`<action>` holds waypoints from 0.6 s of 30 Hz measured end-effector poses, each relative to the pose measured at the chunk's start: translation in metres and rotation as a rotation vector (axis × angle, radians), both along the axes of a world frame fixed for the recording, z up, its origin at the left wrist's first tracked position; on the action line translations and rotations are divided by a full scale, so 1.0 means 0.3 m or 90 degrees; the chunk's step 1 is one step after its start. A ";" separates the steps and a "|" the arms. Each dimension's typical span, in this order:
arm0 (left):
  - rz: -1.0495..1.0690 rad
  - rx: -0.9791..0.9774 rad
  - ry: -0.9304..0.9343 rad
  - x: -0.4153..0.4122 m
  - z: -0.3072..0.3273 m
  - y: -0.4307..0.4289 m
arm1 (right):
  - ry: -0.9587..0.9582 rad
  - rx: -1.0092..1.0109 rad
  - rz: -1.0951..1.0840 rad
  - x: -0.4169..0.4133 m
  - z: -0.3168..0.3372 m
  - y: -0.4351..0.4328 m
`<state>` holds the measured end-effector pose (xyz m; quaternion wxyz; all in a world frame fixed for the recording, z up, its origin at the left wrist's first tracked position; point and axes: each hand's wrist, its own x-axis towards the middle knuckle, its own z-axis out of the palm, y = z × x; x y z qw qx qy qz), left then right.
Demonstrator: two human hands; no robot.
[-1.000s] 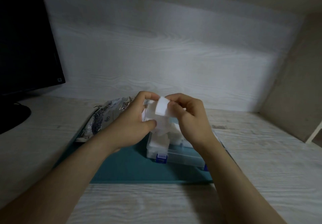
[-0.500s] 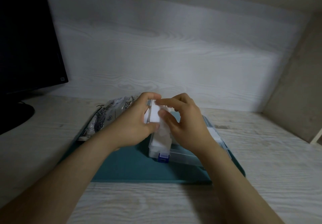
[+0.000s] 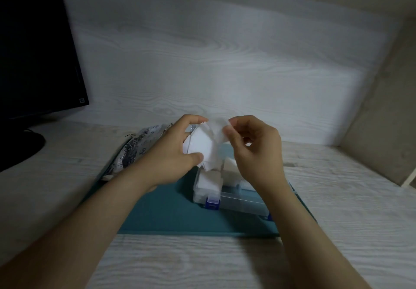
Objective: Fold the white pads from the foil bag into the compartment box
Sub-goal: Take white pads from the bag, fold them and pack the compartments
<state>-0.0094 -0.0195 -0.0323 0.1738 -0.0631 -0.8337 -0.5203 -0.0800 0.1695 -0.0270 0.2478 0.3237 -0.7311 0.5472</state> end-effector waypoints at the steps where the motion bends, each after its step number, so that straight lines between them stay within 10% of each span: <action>1: 0.002 0.000 -0.002 -0.002 -0.003 -0.003 | -0.028 -0.034 0.051 -0.001 0.007 0.006; 6: -0.014 -0.031 -0.023 -0.002 -0.004 -0.006 | -0.103 0.080 0.185 0.001 0.004 0.014; 18: -0.032 -0.021 -0.017 0.007 0.003 -0.006 | 0.044 0.248 0.005 -0.001 -0.035 -0.024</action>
